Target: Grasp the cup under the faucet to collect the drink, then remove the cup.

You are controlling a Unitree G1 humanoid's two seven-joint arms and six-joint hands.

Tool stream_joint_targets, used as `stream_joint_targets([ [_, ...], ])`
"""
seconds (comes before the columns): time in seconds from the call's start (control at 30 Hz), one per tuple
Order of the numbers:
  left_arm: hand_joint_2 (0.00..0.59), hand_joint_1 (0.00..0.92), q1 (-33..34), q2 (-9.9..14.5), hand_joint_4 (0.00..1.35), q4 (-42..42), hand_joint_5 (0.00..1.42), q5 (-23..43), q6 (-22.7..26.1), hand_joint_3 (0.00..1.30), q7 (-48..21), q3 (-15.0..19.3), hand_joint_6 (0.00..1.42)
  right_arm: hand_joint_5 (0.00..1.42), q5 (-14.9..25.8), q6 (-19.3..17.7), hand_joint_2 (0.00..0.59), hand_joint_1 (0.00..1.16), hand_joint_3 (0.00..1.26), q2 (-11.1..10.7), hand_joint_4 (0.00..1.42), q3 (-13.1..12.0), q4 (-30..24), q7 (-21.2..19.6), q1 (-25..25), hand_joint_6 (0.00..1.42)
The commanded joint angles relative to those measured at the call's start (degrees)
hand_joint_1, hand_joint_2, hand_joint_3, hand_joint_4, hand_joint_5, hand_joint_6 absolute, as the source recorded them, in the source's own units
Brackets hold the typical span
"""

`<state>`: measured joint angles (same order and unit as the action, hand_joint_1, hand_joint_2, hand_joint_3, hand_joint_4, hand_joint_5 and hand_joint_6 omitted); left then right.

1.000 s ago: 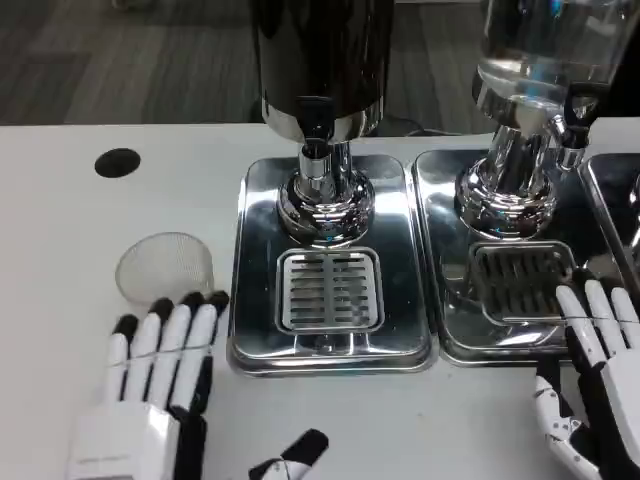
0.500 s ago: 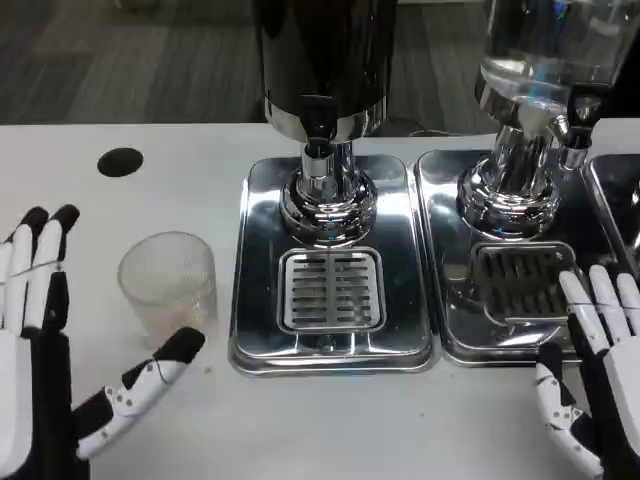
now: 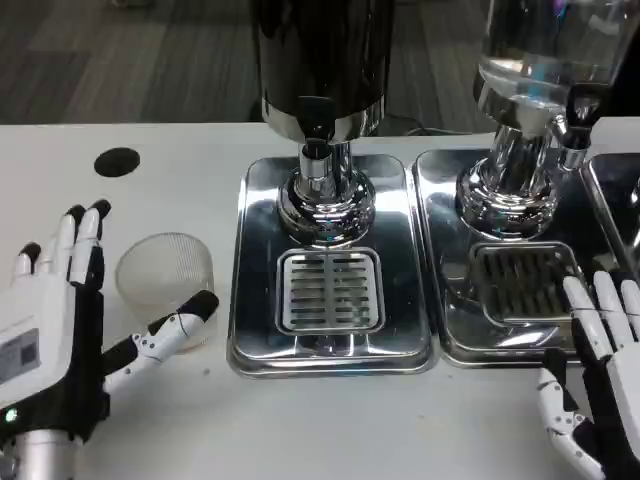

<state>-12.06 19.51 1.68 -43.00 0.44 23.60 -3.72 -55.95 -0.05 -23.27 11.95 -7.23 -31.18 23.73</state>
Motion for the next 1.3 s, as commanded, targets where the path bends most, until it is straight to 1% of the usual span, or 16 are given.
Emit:
stream_joint_targets([
  [0.03, 0.024, 0.024, 2.92, 0.04, 0.0, -2.63, 0.12, 0.93, 1.91, 0.06, -2.12, 0.06, 0.07, 0.0, 0.29, -0.56, 0.534, 0.0, 0.08, -0.45, 0.0, -0.5, -0.31, 0.14, 0.51, 0.0],
  [0.1, 0.024, 0.031, 4.67, 0.07, 0.0, -4.16, 0.13, 1.3, 2.81, 0.06, -3.03, 0.16, 0.09, 0.0, 0.37, -0.59, 0.534, 0.0, 0.08, -0.48, 0.0, -0.5, -0.33, 0.31, 0.47, 0.0],
  [0.27, 0.025, 0.05, 8.65, -0.13, 0.0, -6.52, 0.15, 0.76, 5.33, 0.07, -5.0, -1.14, 0.12, 0.0, 0.63, -0.9, 0.535, 0.0, 0.08, -0.47, 0.0, -0.41, 0.07, 0.54, 0.39, 0.0],
  [0.37, 0.021, 0.044, 10.74, -0.27, 0.0, -8.17, 0.16, 0.77, 6.67, 0.07, -6.43, -2.3, 0.13, 0.0, 0.71, -1.04, 0.535, 0.0, 0.08, -0.45, 0.0, -0.36, 0.24, 0.54, 0.24, 0.0],
  [0.43, 0.015, 0.011, 11.69, -0.17, 0.0, -8.99, 0.17, 0.89, 7.27, 0.07, -7.44, -3.02, 0.14, 0.0, 0.77, -1.13, 0.534, 0.0, 0.08, -0.46, 0.0, -0.4, 0.27, 0.53, 0.24, 0.0],
  [0.57, 0.013, 0.0, 12.96, -0.15, 0.0, -10.45, 0.17, 0.73, 7.99, 0.08, -9.32, -4.88, 0.15, 0.0, 1.58, -1.48, 0.523, 0.0, 0.09, -0.6, 0.0, -0.73, 0.87, 0.5, 0.03, 0.0],
  [0.7, 0.012, 0.001, 12.85, -0.16, 0.0, -11.4, 0.21, -0.38, 9.44, 0.1, -9.66, -6.26, 0.23, 0.0, 2.06, -1.82, 0.52, 0.0, 0.1, -0.56, 0.0, -0.72, 1.95, 0.48, -0.46, 0.0],
  [0.77, 0.026, 0.024, 13.14, 0.02, 0.01, -11.78, 0.25, -0.35, 10.06, 0.12, -9.93, -6.31, 0.28, 0.0, 2.15, -1.96, 0.519, 0.0, 0.1, -0.56, 0.0, -0.62, 2.29, 0.53, -0.79, 0.0],
  [0.83, 0.037, 0.06, 13.29, 0.2, 0.05, -11.57, 0.3, -0.64, 10.86, 0.15, -9.91, -6.5, 0.35, 0.0, 2.19, -2.06, 0.519, 0.0, 0.11, -0.55, 0.0, -0.54, 2.58, 0.57, -1.15, 0.0],
  [0.97, 0.058, 0.15, 13.39, 0.28, 0.18, -10.7, 0.44, -1.2, 12.37, 0.22, -9.49, -6.91, 0.52, 0.0, 2.56, -2.26, 0.519, 0.0, 0.11, -0.5, 0.0, -0.5, 3.01, 0.58, -1.62, 0.0],
  [1.03, 0.075, 0.202, 13.77, 0.32, 0.25, -10.63, 0.52, -1.48, 13.4, 0.27, -9.71, -7.16, 0.66, 0.0, 2.73, -2.45, 0.519, 0.0, 0.12, -0.46, 0.0, -0.47, 3.38, 0.56, -1.87, 0.0],
  [1.1, 0.081, 0.233, 14.24, 0.47, 0.31, -10.7, 0.59, -1.87, 14.47, 0.33, -10.24, -7.63, 0.81, 0.0, 2.87, -2.85, 0.519, 0.0, 0.12, -0.42, 0.0, -0.38, 3.37, 0.35, -1.78, 0.0],
  [1.17, 0.101, 0.282, 14.71, 0.54, 0.39, -10.85, 0.69, -2.52, 15.59, 0.41, -10.6, -8.24, 0.99, 0.0, 2.41, -3.26, 0.519, 0.0, 0.12, -0.4, 0.0, -0.09, 2.52, -0.03, -1.38, 0.0],
  [1.2, 0.104, 0.34, 14.85, 0.47, 0.43, -10.91, 0.76, -2.9, 16.02, 0.46, -10.45, -8.48, 1.08, 0.0, 2.35, -3.46, 0.519, 0.0, 0.12, -0.29, 0.0, -0.03, 2.1, -0.11, -1.27, 0.0],
  [1.23, 0.089, 0.406, 14.96, 0.32, 0.48, -10.95, 0.81, -3.17, 16.4, 0.51, -10.17, -8.75, 1.16, 0.0, 2.39, -3.61, 0.519, 0.0, 0.12, -0.13, 0.0, 0.0, 1.76, -0.04, -1.31, 0.0],
  [1.3, 0.06, 0.509, 15.12, -0.04, 0.56, -11.02, 0.87, -3.52, 17.01, 0.57, -9.36, -9.2, 1.25, 0.0, 2.53, -3.85, 0.519, 0.0, 0.13, 0.12, 0.0, 0.13, 1.49, 0.19, -1.5, 0.0],
])
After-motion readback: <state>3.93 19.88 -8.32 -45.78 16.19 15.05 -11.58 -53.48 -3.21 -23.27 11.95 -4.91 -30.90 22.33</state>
